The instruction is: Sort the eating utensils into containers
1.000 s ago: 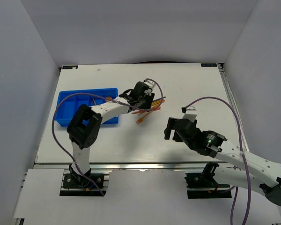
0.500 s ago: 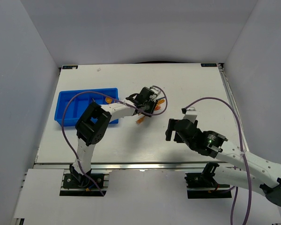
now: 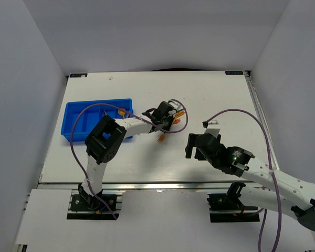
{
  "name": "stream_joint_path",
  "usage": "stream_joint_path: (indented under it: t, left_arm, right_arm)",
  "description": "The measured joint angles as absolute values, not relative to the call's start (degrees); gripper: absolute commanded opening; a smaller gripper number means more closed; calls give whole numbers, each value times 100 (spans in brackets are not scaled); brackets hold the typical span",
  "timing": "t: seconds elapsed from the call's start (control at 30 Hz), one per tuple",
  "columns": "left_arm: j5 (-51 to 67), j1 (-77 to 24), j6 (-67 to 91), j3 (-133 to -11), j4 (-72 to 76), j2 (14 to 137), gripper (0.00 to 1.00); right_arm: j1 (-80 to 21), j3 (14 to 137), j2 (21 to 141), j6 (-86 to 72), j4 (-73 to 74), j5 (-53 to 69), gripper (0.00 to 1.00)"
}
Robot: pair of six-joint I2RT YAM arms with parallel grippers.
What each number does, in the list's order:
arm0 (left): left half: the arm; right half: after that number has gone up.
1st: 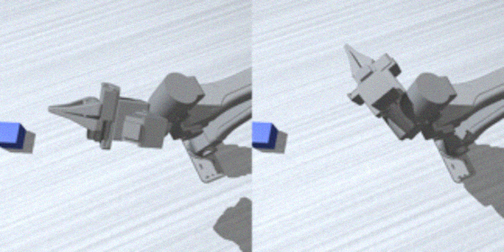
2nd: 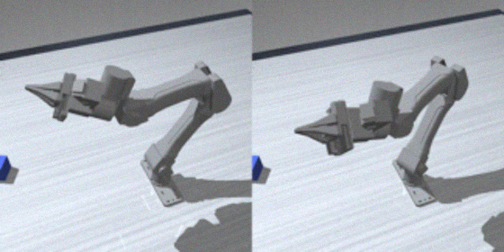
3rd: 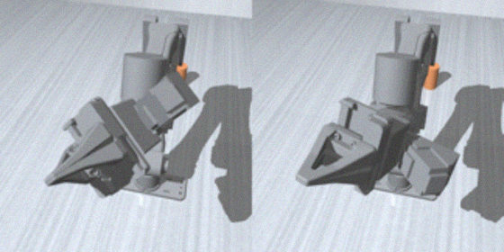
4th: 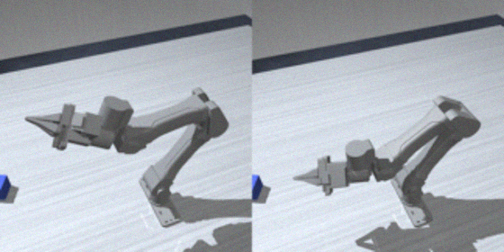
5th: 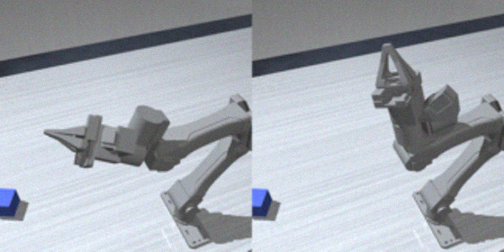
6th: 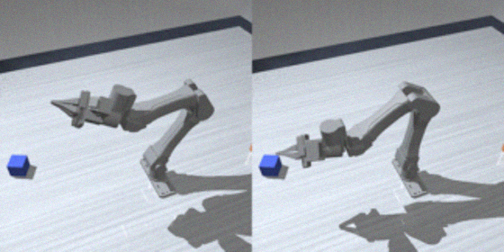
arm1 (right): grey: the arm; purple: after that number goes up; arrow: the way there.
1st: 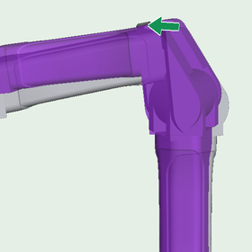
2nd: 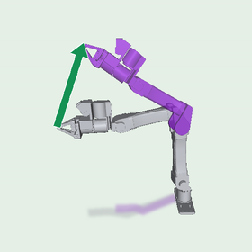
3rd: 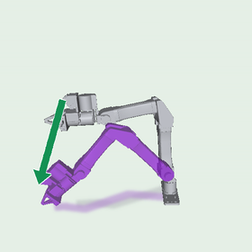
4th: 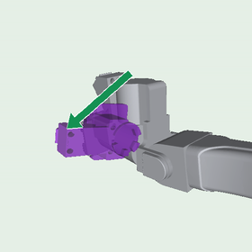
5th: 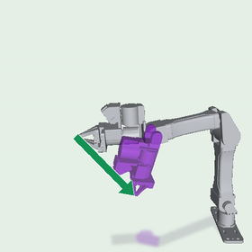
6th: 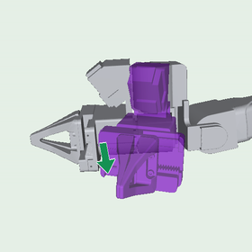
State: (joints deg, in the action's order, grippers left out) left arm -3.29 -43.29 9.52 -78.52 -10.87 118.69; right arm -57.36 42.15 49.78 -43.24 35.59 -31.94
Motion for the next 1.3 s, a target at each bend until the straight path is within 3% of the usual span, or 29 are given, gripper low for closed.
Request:
stream_joint_path:
  t: [0.1,0.27,0.47,0.67,0.93,1.3]
  left_arm:
    - [-423,-4342,1015,-7806,-1024,11850,0]
    - [-497,-4405,1131,-7544,-1127,11515,0]
    - [-854,-4274,1352,-7159,-1389,9830,0]
    - [-1420,-2379,1540,-7183,-1503,8503,0]
    - [-1723,-12,1487,-7188,-2329,9083,0]
    - [-1643,287,1535,-6785,-2477,9596,0]
  right_arm:
    - [-5736,4215,4936,-4322,3544,-3179,89]
    - [-5736,4178,4906,-4316,3496,-3175,89]
    - [-5732,4139,4890,-4307,3444,-3170,89]
    - [-5706,3955,4698,-4252,3277,-3063,89]
    - [-5706,3892,4421,-4084,3223,-3000,89]
    - [-5701,3802,4237,-3889,3199,-2982,89]
